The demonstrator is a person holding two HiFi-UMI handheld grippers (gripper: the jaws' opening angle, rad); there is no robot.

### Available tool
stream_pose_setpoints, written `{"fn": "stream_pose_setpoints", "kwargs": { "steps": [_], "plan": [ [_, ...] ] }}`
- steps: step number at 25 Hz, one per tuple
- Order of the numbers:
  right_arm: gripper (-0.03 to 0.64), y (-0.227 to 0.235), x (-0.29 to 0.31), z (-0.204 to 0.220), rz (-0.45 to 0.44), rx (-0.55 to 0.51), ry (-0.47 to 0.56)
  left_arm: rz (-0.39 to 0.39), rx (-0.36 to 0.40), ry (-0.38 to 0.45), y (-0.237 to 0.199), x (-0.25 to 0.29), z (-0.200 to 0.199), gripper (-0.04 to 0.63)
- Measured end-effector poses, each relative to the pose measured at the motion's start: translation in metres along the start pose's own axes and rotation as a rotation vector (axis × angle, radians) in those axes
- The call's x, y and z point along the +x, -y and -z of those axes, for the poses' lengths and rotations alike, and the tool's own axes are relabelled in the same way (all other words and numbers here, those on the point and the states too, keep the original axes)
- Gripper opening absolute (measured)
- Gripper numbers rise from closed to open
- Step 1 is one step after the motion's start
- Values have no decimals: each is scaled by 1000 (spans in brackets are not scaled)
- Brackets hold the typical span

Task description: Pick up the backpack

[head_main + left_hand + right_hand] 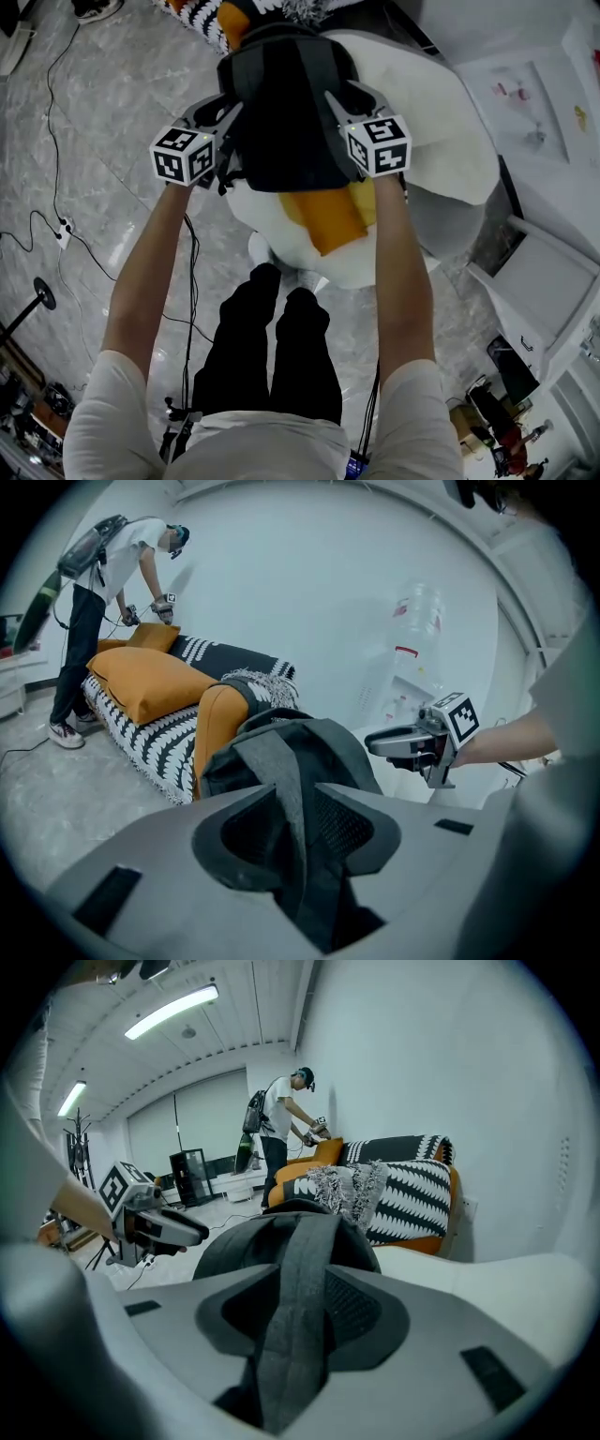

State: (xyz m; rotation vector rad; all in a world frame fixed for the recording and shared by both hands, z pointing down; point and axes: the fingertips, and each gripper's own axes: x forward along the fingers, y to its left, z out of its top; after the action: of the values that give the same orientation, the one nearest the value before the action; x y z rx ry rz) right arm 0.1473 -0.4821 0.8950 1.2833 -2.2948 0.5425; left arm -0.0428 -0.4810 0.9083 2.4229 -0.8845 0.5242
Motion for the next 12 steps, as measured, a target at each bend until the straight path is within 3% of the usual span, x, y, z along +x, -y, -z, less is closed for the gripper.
{"fn": "stream_pose_setpoints", "kwargs": {
  "steps": [5, 12],
  "plan": [
    [159, 6, 11, 10, -9, 5, -14, 18, -10, -29, -5, 14, 15, 152],
    [187, 9, 27, 13, -44, 32, -23, 35, 9, -54, -7, 30, 24, 160]
  ]
}}
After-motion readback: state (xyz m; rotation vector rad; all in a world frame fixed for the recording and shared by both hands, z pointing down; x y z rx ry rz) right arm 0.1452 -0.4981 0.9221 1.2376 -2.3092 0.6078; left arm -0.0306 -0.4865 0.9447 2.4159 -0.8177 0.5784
